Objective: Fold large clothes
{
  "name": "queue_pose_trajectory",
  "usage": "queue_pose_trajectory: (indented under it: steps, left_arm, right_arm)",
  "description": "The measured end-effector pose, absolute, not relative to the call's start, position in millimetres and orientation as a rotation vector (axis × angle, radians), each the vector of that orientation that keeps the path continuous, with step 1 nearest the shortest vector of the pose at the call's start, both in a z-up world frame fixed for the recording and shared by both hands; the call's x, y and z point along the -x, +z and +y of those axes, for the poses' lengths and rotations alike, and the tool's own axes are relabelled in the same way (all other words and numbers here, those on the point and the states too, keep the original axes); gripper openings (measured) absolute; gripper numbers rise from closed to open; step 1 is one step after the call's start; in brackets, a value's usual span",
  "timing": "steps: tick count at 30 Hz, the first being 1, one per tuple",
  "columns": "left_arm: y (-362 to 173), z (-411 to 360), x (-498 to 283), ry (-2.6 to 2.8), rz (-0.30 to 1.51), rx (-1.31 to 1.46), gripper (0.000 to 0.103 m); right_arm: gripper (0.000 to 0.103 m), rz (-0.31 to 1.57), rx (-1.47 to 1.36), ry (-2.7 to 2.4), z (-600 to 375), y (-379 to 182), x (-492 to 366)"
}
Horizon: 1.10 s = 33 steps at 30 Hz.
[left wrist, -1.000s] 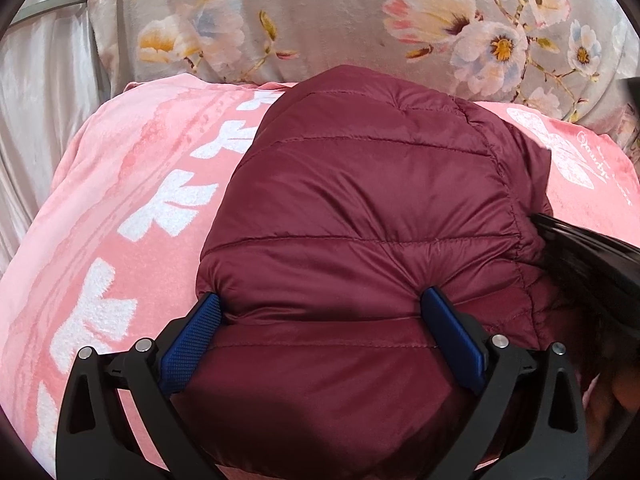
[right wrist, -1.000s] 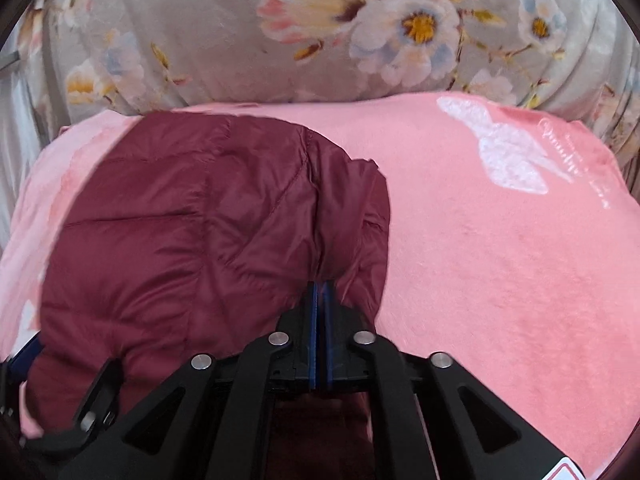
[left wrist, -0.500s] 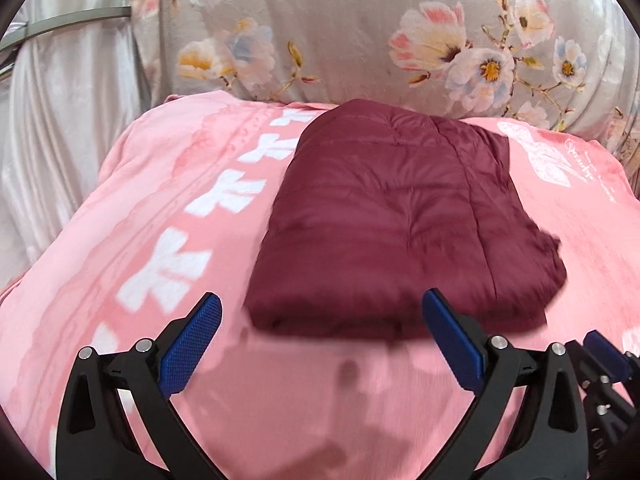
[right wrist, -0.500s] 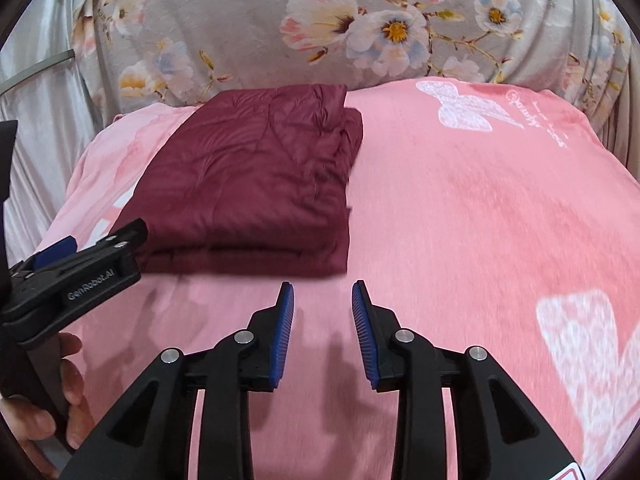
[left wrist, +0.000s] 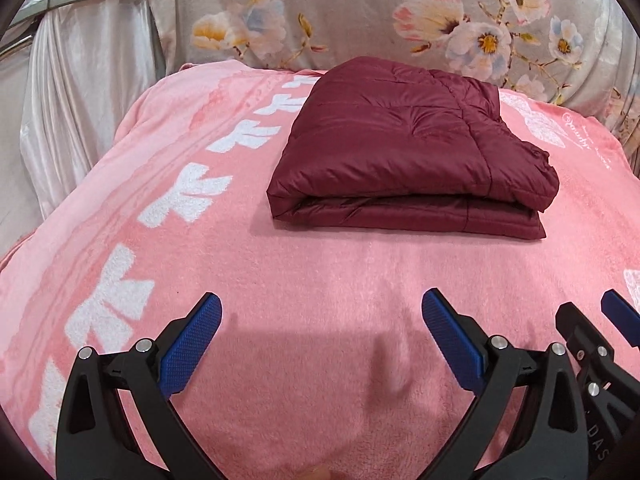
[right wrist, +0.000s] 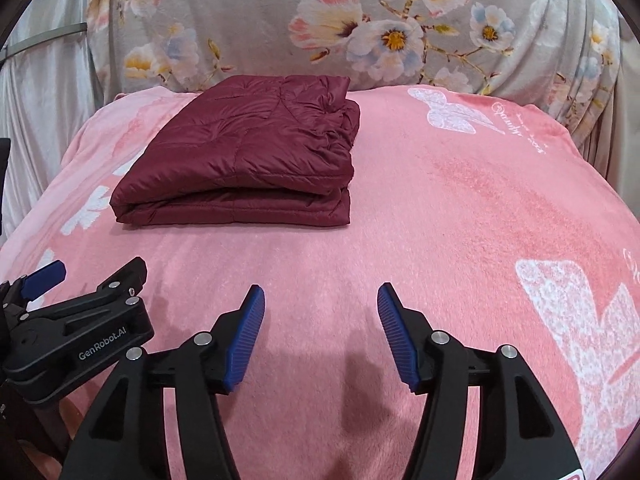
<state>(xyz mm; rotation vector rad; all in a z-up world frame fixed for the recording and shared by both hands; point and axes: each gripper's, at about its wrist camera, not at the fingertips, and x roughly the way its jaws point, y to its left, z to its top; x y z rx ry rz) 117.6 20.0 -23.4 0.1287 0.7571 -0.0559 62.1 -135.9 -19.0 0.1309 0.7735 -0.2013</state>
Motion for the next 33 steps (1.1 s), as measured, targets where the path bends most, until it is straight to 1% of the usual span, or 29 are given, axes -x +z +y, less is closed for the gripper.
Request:
queue_pose_trajectory:
  steps: [6, 18, 33]
  left_arm:
    - [-21.5, 16.2, -111.6, -0.036, 0.718, -0.152, 0.098]
    - [-18.1, 14.1, -106.3, -0.031, 0.684, -0.165, 0.098]
    - [-13.9, 13.6, -101.3, -0.036, 0.651, -0.163, 0.098]
  right_arm:
    - [0.058, 0.789, -0.190, -0.212, -147.8, -23.7, -63.7]
    - [0.058, 0.706, -0.038, -0.223, -120.6, -10.8, -55.4]
    - [0.058, 0.688, -0.022, -0.226, -117.2, -8.0, -53.5]
